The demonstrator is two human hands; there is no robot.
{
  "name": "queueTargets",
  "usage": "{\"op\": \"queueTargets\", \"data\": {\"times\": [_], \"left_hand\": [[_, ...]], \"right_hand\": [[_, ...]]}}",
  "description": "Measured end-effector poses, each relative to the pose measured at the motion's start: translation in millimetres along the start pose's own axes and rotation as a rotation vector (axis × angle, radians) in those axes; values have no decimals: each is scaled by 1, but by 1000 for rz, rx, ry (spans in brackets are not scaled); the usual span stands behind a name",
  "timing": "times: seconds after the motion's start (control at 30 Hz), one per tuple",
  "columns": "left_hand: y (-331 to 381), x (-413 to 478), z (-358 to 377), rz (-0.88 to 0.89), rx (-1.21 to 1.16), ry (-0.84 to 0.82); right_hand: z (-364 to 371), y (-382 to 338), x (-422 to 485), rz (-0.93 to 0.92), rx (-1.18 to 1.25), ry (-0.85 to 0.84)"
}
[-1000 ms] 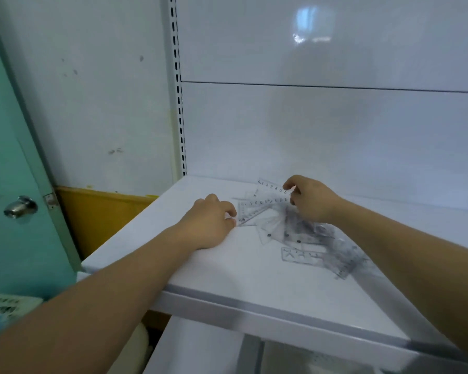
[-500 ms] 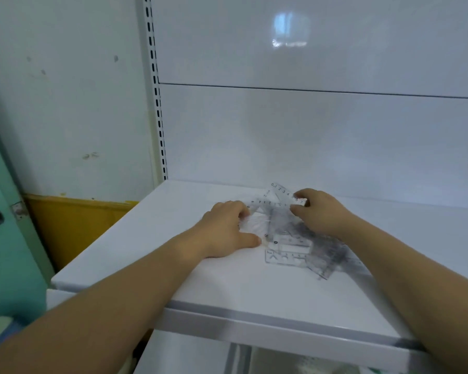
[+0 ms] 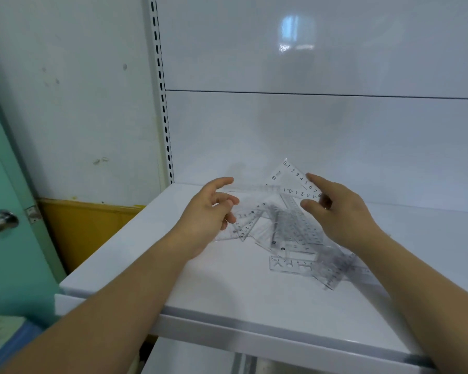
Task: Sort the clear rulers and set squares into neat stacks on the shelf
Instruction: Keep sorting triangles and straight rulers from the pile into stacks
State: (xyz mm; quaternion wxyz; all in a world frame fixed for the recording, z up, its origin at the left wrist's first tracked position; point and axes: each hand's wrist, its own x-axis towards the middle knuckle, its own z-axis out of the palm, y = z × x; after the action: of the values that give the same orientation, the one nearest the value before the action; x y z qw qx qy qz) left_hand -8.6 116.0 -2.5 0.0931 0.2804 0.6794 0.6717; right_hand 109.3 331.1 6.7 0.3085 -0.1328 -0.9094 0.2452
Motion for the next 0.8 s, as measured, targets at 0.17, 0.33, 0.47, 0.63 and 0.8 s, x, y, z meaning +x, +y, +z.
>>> {"op": "queueTargets", "data": {"times": [0.17, 0.33, 0.47, 0.63, 0.8], "left_hand": [[-1, -2, 3, 98, 263, -18], [18, -4, 1, 202, 468, -20], [34, -12, -1, 264, 500, -66], [47, -33, 15, 286, 483, -163], [51, -54, 47, 300, 490, -255]], "right_hand": [[-2, -9, -2, 3, 43, 74], [-19, -26, -5, -6, 41, 171], [-43, -38, -30, 35, 24, 239], [-65, -40, -75, 144, -27, 299], [-97, -28, -122, 252, -87, 345]]}}
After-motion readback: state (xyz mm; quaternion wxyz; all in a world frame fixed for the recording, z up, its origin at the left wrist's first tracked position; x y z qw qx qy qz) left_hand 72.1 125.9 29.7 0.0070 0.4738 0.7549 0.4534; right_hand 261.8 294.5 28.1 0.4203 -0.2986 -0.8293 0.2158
